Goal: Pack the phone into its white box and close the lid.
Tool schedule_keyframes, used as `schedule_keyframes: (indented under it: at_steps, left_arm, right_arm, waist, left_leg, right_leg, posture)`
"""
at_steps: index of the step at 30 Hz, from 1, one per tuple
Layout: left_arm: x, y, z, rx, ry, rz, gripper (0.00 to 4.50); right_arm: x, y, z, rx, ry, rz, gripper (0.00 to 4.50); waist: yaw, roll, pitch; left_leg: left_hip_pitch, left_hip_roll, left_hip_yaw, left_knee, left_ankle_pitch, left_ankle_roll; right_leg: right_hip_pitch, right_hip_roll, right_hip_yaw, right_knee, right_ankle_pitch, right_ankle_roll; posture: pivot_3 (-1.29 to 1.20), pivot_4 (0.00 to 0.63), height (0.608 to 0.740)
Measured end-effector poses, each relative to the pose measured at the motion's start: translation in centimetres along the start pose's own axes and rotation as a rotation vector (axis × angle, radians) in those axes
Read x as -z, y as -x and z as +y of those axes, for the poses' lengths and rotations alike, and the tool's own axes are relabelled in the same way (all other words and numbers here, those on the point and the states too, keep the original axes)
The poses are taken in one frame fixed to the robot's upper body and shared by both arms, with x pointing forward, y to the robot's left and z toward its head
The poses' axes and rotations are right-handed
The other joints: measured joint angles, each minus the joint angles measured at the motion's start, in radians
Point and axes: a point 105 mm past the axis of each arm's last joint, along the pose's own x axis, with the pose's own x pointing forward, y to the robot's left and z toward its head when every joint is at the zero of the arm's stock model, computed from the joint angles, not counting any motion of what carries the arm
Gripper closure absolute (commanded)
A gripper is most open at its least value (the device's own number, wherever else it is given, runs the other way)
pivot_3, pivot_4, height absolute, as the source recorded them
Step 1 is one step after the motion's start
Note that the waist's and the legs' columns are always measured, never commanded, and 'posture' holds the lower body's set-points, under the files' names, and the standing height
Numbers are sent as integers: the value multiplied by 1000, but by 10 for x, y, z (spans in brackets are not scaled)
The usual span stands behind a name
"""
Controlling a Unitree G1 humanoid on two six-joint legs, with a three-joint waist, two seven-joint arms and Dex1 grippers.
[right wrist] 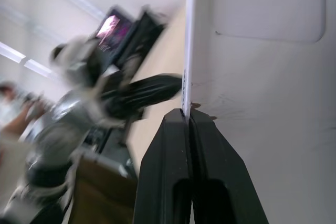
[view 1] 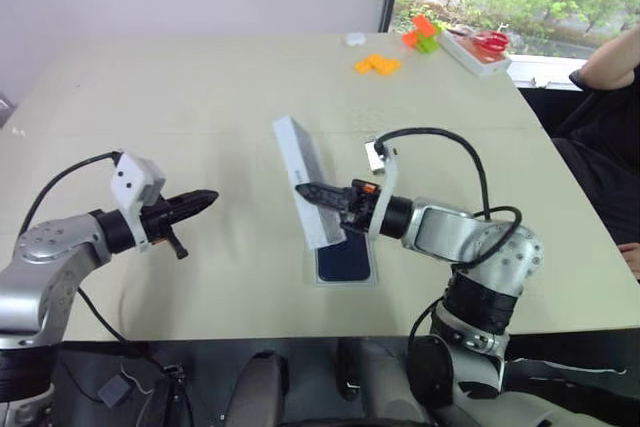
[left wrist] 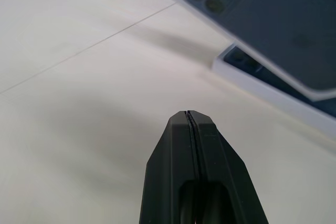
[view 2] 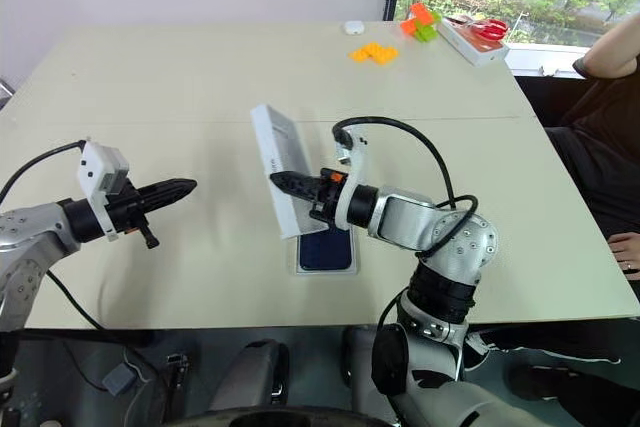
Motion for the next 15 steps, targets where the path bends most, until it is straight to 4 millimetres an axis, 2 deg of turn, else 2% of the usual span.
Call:
schedule_keyframes:
  at_steps: [3,7,15]
  left_arm:
    - [2,1,2,-4,5,4,4500]
    - [0,-2,0,-2,0,0,4500]
    - [0,-6,-4,2,3,-4,4500]
  right_arm:
    - [4,-9,0,25,-120,-15,4465]
    - [35,-28,11,46,-416,48,4465]
    - [31,-36,21,55,-524,22,4465]
  waist:
    - [-11,0,0]
    - [-32,0,0]
    - [-31,0,0]
  left_leg:
    - [0,1,1,-1,0,0]
    - [0,4,0,-3,-1,1]
    - [1,6,0,-3,-1,2]
  right_leg:
    - [0,0,1,-1,0,1]
    - [-1,2,2,-1,-1,3]
    - [-1,6,2,0,-3,1]
  posture:
    - [0,150,730]
    - [0,150,730]
    - [0,150,730]
